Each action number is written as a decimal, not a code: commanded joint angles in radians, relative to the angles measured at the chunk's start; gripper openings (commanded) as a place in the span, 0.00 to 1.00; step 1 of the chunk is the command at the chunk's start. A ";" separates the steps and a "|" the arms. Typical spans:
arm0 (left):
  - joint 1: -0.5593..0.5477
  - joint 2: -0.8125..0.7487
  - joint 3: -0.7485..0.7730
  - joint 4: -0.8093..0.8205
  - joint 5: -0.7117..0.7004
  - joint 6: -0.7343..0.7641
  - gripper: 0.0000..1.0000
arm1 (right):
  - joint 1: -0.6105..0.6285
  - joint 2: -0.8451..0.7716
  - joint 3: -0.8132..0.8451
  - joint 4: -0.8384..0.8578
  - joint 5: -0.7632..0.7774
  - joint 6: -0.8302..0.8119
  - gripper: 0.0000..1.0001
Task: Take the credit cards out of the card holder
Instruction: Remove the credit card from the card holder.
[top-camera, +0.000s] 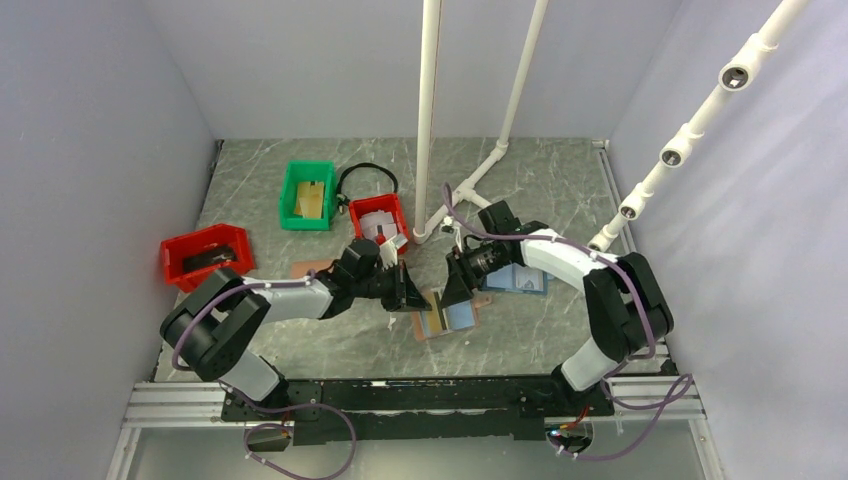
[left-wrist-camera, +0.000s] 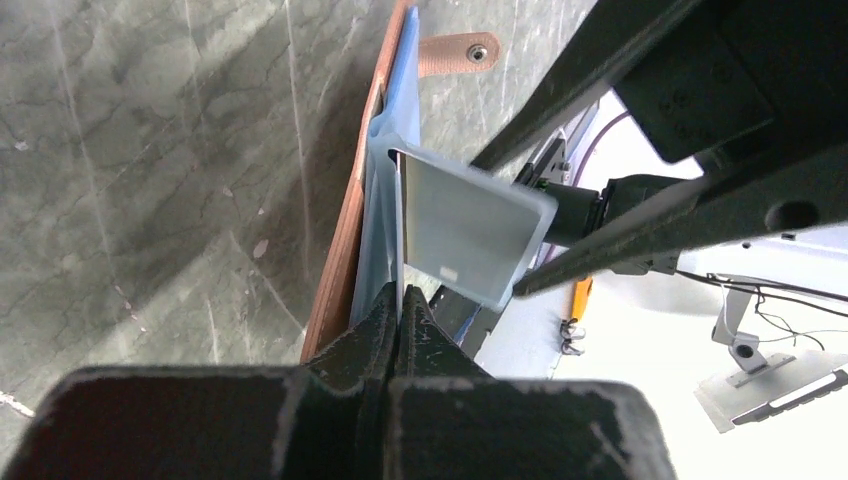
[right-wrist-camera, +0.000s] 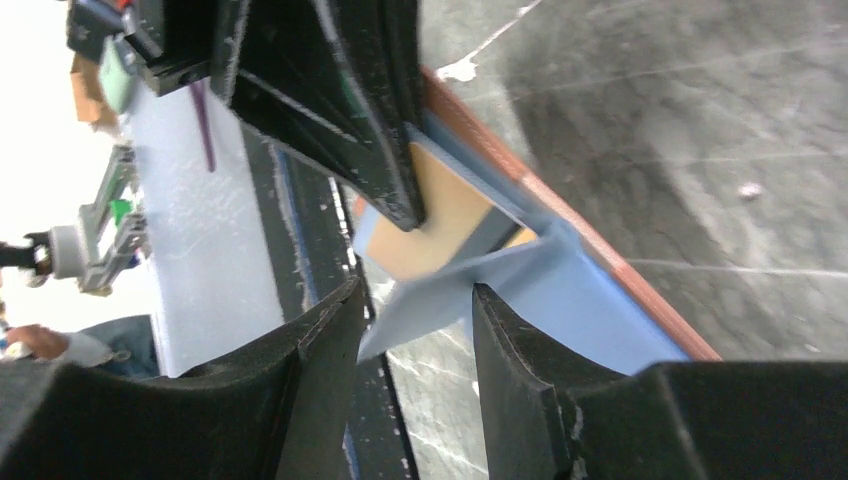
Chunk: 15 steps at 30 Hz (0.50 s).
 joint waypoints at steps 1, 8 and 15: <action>0.002 -0.037 0.047 -0.047 0.009 0.045 0.00 | -0.048 -0.081 0.038 0.038 0.136 0.018 0.48; 0.001 -0.023 0.128 -0.222 -0.027 0.054 0.00 | -0.152 -0.201 -0.003 0.034 0.026 -0.006 0.49; 0.003 -0.014 0.121 -0.086 0.019 0.044 0.00 | -0.048 -0.133 -0.074 0.085 -0.090 -0.008 0.52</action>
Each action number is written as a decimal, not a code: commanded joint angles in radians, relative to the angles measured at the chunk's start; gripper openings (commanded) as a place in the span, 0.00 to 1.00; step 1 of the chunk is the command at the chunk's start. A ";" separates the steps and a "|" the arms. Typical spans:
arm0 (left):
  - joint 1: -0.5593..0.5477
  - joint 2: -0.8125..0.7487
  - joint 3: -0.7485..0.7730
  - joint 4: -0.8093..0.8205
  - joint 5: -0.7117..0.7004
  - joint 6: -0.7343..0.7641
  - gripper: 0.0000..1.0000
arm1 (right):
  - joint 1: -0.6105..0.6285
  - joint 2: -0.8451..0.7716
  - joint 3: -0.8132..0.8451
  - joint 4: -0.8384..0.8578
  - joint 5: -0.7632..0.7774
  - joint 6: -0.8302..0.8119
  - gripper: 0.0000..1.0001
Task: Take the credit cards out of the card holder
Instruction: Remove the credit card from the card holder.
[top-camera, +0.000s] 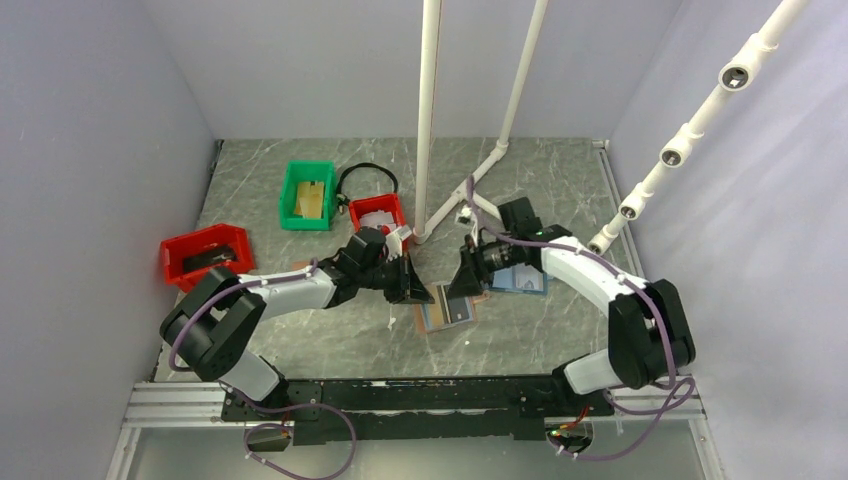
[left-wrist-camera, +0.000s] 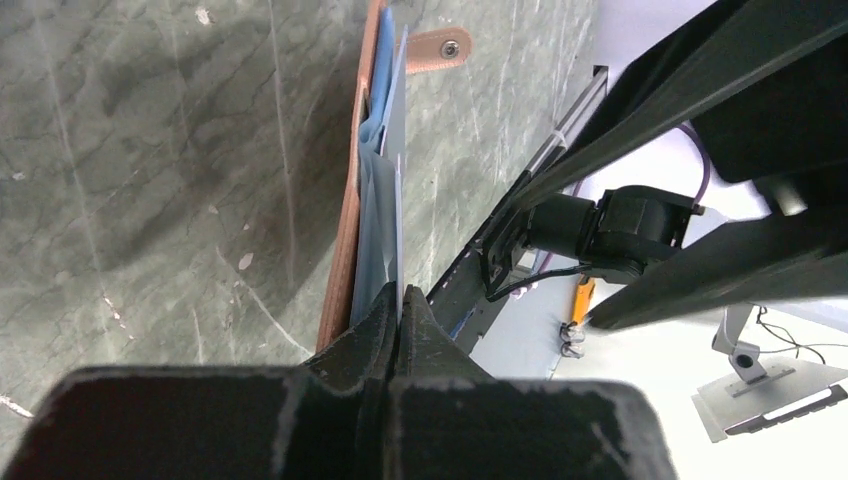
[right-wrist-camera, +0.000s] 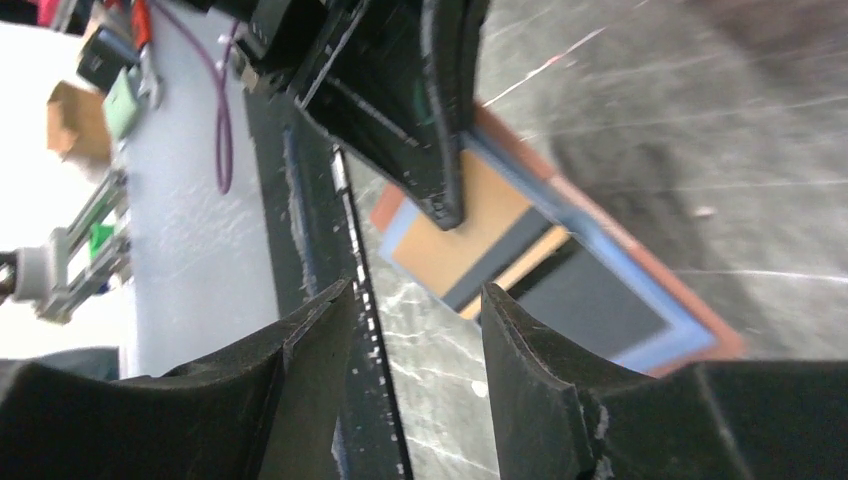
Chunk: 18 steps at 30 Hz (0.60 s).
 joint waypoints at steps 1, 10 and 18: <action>0.002 -0.013 -0.010 0.141 0.039 0.002 0.00 | 0.052 0.070 -0.041 0.049 -0.053 -0.006 0.52; 0.000 -0.075 -0.103 0.296 0.046 -0.003 0.00 | 0.022 0.114 -0.013 0.047 -0.010 0.012 0.52; 0.000 -0.055 -0.107 0.430 0.094 -0.024 0.00 | 0.025 0.181 0.013 -0.010 -0.119 -0.022 0.52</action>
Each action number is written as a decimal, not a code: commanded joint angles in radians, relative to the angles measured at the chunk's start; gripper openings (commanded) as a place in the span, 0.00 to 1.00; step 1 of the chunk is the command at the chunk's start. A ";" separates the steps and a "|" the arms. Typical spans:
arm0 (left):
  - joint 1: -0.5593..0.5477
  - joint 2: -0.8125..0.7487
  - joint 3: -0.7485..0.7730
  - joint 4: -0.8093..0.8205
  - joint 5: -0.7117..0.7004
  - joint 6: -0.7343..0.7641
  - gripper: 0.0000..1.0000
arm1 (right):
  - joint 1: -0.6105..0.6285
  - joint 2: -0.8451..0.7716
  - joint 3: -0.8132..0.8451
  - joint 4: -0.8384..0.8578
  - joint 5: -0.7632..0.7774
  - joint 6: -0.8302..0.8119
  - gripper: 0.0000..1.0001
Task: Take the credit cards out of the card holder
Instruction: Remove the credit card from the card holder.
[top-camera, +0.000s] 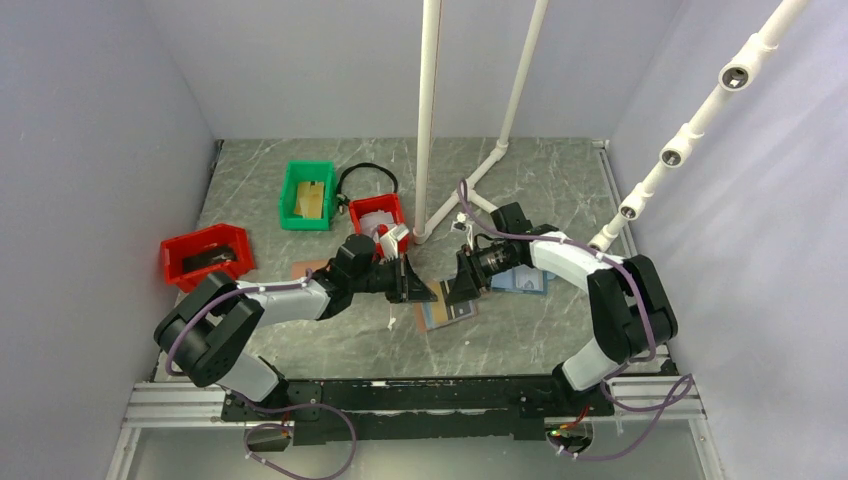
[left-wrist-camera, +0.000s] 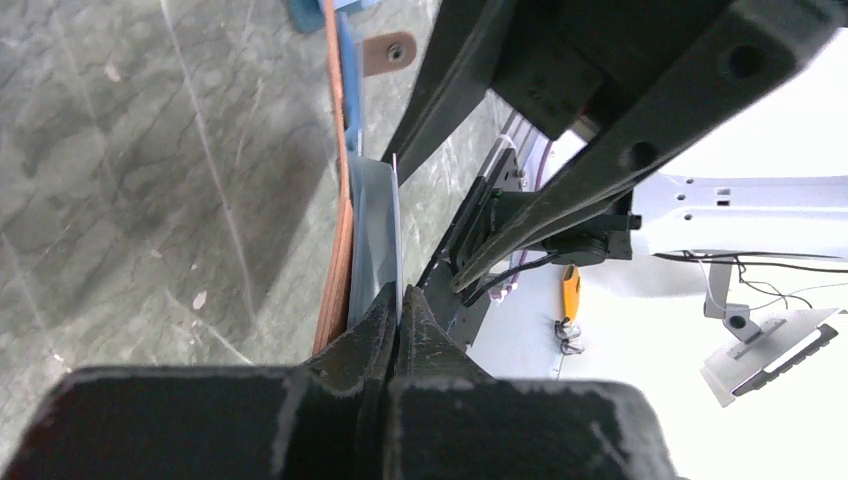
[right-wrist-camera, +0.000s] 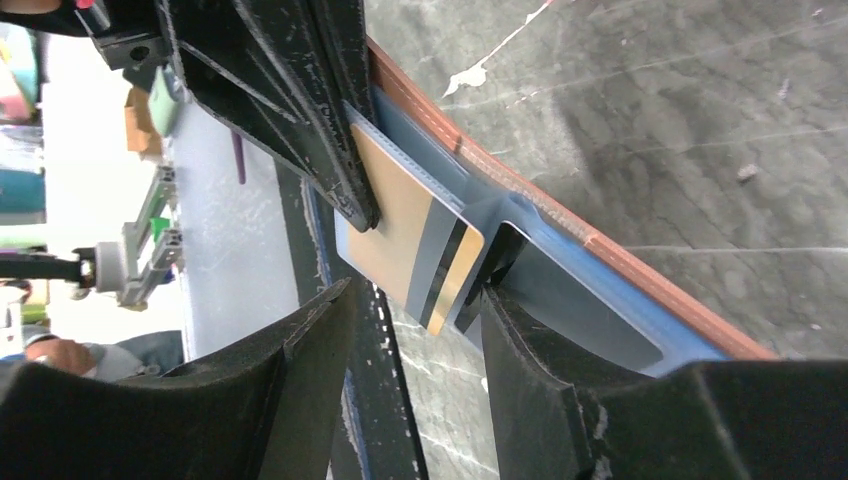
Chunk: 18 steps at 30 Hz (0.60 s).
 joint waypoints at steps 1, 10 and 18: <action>0.000 -0.018 0.013 0.141 0.054 -0.009 0.00 | 0.002 0.044 0.046 -0.027 -0.103 -0.042 0.51; 0.000 -0.005 -0.012 0.194 0.050 -0.033 0.00 | 0.007 0.054 0.045 -0.013 -0.203 -0.026 0.11; 0.034 -0.006 -0.073 0.222 0.077 -0.067 0.00 | -0.013 0.060 0.036 -0.034 -0.198 -0.058 0.00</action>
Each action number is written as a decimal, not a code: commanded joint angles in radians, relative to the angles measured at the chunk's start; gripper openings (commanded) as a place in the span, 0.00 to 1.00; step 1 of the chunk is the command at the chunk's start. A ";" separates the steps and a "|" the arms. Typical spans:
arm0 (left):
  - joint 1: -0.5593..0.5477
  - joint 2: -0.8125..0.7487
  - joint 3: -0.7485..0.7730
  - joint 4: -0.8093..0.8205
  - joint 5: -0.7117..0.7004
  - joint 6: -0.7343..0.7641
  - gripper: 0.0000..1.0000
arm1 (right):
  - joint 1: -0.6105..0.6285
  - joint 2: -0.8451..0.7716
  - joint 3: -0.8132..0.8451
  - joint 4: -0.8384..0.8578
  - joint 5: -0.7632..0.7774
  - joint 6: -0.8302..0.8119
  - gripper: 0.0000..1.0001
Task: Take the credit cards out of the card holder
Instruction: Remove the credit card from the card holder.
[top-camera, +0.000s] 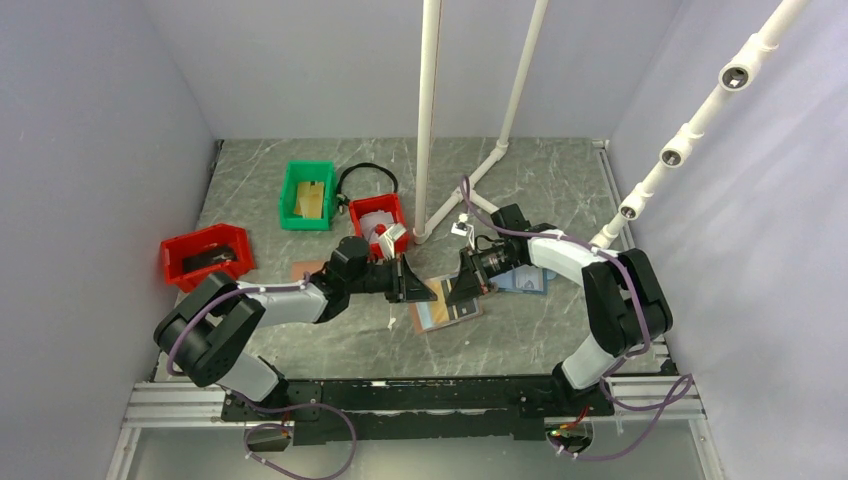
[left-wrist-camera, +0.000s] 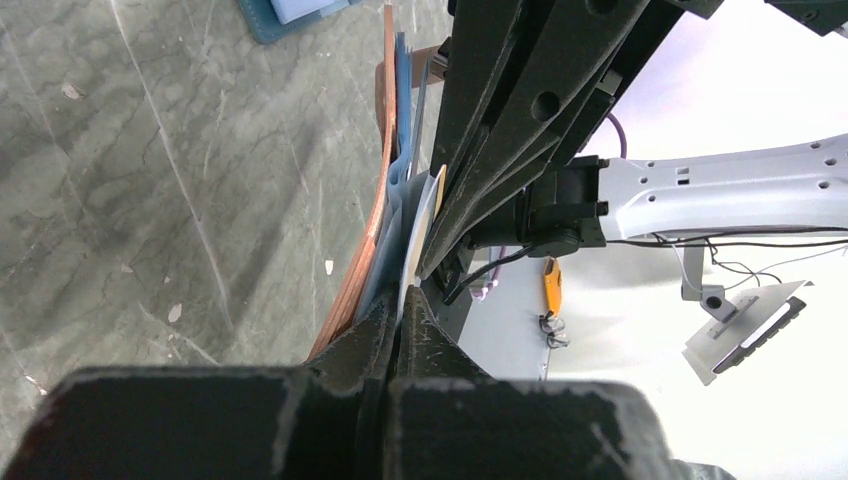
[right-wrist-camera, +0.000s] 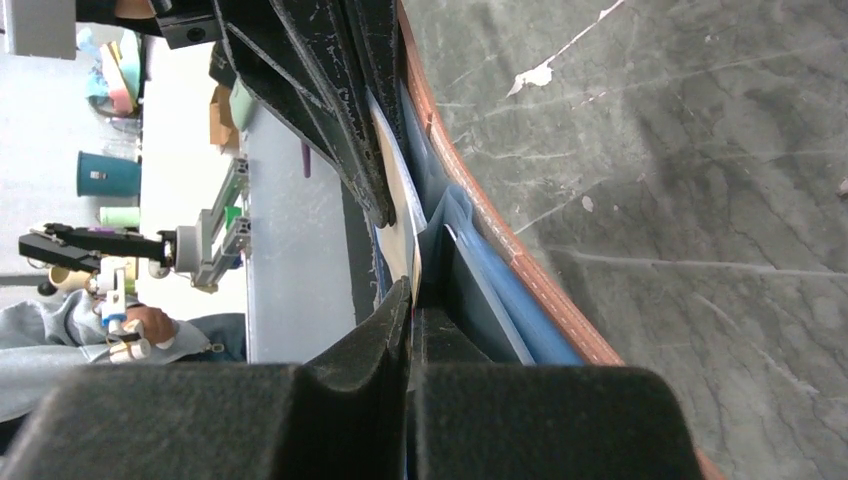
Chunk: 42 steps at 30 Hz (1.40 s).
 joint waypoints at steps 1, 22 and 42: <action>0.029 -0.003 -0.052 0.120 0.037 -0.055 0.00 | -0.006 0.002 0.022 0.009 -0.044 -0.050 0.00; 0.108 -0.039 -0.091 0.062 0.155 0.013 0.09 | -0.014 0.065 0.031 -0.049 -0.037 -0.125 0.00; 0.121 -0.011 -0.089 0.108 0.184 -0.004 0.15 | -0.014 0.091 0.037 -0.089 -0.051 -0.174 0.00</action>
